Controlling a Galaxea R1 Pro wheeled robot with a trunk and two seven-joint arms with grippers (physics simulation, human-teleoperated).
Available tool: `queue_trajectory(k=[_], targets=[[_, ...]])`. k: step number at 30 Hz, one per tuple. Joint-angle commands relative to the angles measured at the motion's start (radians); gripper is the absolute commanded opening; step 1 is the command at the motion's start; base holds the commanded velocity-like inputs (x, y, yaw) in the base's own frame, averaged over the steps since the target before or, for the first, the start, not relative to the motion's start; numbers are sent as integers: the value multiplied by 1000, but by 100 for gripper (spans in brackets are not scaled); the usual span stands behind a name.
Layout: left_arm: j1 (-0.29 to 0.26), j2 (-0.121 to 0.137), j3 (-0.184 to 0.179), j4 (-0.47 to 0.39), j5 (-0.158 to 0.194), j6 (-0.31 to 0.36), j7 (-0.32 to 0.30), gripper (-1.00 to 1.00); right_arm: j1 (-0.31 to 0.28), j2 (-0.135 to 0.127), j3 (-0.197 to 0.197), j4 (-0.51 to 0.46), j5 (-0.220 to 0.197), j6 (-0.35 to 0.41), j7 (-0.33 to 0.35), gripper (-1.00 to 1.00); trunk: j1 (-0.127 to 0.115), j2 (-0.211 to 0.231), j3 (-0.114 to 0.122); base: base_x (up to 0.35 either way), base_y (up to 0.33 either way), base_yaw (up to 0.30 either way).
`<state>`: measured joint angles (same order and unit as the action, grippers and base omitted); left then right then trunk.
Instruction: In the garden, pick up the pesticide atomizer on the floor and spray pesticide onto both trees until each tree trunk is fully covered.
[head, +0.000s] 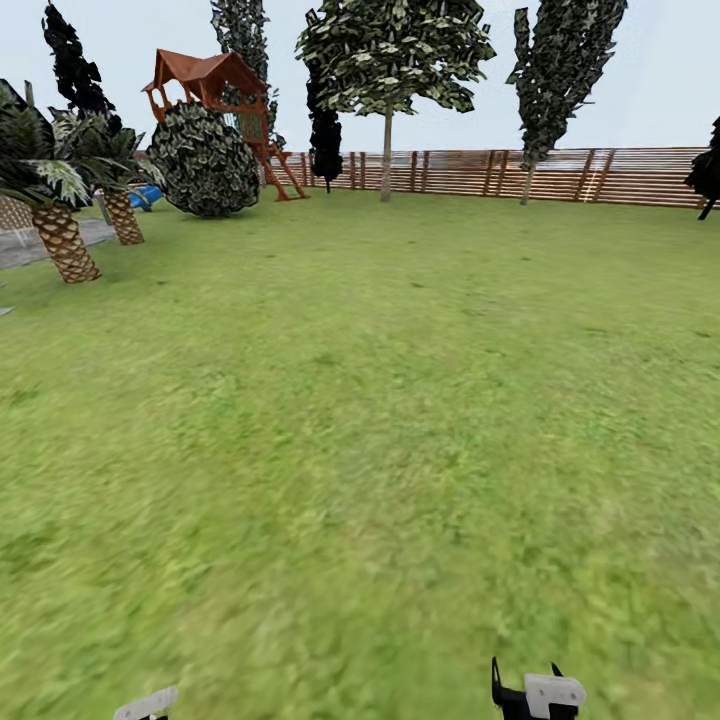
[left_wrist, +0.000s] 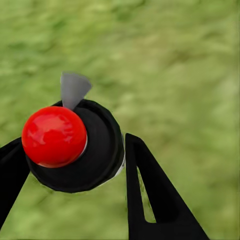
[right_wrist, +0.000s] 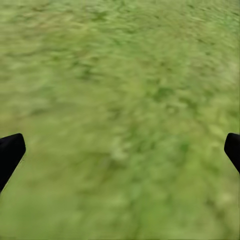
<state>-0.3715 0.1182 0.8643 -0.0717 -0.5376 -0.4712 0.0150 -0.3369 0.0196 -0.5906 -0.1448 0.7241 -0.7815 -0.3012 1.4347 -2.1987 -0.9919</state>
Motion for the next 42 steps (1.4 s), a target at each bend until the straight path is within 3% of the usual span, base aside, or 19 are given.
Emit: queue_trajectory(k=[1, 27, 32, 42], targets=[[1, 0, 8, 1, -11, -4, 1, -100, -1, 0, -5, 0, 11, -1, -7, 100, 0, 0, 0, 337, 0, 3], [3, 0, 7, 3, -15, -3, 0, -100, 0, 2, -5, 108, 9, 0, -6, 100, 0, 0, 10, 338, 0, -42], [3, 0, 7, 3, -15, -3, 0, -100, -1, 12, -5, 115, 7, 1, -6, 100, 0, 0, 10, 338, 0, -6], [3, 0, 7, 3, -15, -3, 0, -100, 0, 14, -5, 116, 8, 1, -1, 100, 0, 0, 10, 338, 0, -219]])
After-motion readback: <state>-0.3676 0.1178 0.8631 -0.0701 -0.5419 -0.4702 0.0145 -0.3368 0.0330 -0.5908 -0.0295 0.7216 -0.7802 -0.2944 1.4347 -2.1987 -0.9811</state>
